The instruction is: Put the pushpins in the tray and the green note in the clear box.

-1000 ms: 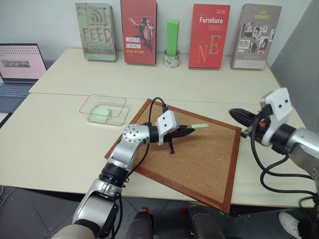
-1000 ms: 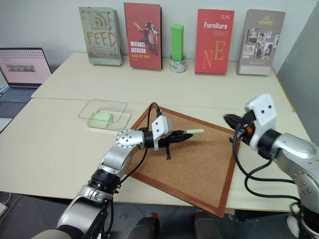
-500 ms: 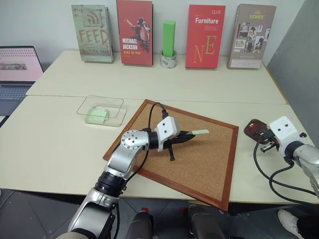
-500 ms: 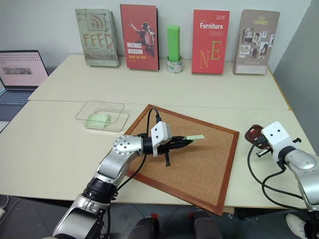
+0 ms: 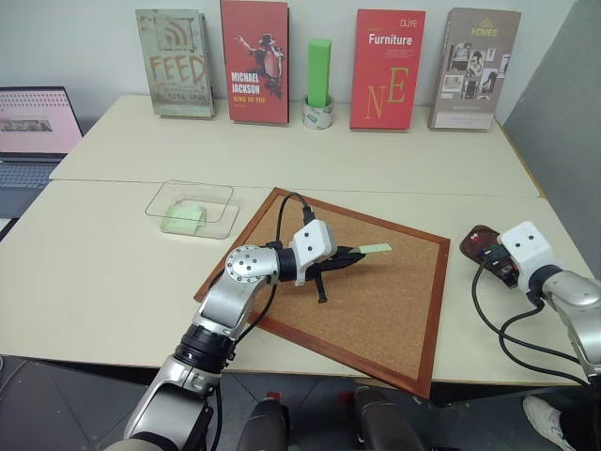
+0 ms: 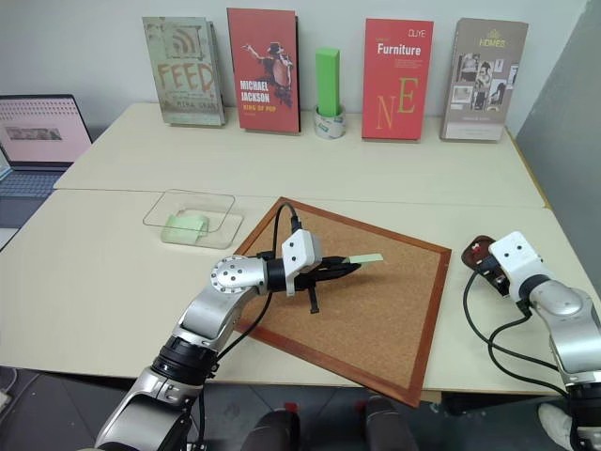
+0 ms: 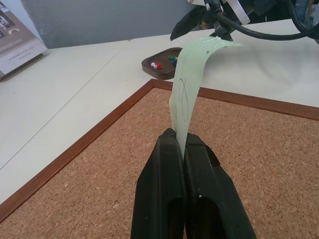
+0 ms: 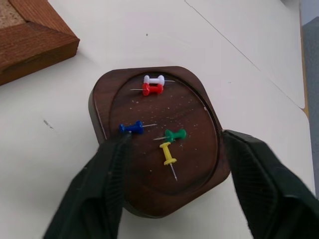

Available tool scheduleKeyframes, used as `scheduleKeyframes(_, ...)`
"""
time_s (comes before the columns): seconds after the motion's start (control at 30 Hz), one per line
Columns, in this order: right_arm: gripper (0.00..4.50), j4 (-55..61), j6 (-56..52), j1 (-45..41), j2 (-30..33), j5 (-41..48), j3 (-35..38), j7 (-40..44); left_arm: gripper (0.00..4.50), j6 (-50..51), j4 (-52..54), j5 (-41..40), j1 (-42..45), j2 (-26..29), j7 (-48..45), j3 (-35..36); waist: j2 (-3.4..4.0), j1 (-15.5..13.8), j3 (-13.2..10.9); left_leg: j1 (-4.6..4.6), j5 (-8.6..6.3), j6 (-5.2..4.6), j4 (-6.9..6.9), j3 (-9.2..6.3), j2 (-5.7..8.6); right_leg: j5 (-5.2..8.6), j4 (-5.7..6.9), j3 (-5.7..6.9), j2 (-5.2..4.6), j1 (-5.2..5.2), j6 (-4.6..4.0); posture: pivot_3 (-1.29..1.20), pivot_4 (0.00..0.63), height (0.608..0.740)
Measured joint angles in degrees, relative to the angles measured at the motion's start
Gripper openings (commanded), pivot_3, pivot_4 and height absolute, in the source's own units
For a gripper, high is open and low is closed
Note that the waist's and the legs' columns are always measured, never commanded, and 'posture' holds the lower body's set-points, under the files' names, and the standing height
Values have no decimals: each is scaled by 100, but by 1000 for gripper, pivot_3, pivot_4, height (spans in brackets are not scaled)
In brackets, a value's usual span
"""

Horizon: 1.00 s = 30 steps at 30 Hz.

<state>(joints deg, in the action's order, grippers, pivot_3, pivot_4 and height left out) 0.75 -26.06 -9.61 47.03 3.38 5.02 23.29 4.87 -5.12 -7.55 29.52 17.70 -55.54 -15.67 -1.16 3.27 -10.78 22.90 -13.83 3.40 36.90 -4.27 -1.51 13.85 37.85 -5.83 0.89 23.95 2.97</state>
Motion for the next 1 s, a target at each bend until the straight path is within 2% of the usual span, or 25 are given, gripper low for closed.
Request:
scheduleKeyframes(0.03, 4111, 73, -44, 15, 0, 4, 48, 35, 0, 4, 2, 0, -2, 1, 12, 0, 0, 0, 0, 0, 0, 0, 0, 0, 0, 0, 2, 0, 0, 0, 0, 0, 150, 740)
scheduleKeyframes(0.2, 4111, 1038, -351, 64, 26, 477, 506, 469, 0, 138, 73, 5, -54, 32, 352, 78, 1, 11, 0, -2, 0, 0, 0, -1, -1, 0, 6, -1, 1, 3, 0, 0, 150, 740)
scheduleKeyframes(0.33, 4111, 1988, -689, -73, -185, 1151, 546, 846, 0, 238, 270, 132, -101, 301, 935, 555, 0, 29, -1, -6, 0, 0, 0, -5, -7, 0, 12, 2, 6, 2, 0, 0, 150, 740)
scheduleKeyframes(0.47, 4111, 2542, -1161, -520, -627, 1828, 332, 971, 0, 201, 502, 376, -217, 631, 1544, 1076, 0, 19, -1, -6, 0, 0, 4, -6, -4, 0, 12, 3, 4, 0, 0, 0, 150, 740)
scheduleKeyframes(0.6, 4111, 3128, -1787, -1193, -1151, 2751, -199, 1184, 0, 309, 567, 595, -350, 1161, 2040, 1670, 0, 26, -1, -3, 0, 0, -2, -12, -9, 1, 13, 13, 5, 4, -3, 0, 150, 740)
scheduleKeyframes(0.8, 4111, 2886, -2144, -1993, -1417, 3010, -810, 1399, 0, 746, -86, 553, -378, 2099, 1968, 2202, -5, -42, -3, 6, 0, 0, -1, -13, -7, 2, 6, 21, 1, 7, -4, 0, 150, 740)
scheduleKeyframes(1.0, 4111, 2592, -2132, -2158, -1458, 2943, -1135, 1582, 0, 737, -896, 616, 218, 2374, 1753, 2132, -6, -85, -4, 7, 0, 0, -4, -12, -5, 2, 6, 22, -2, 10, -5, 0, 150, 740)
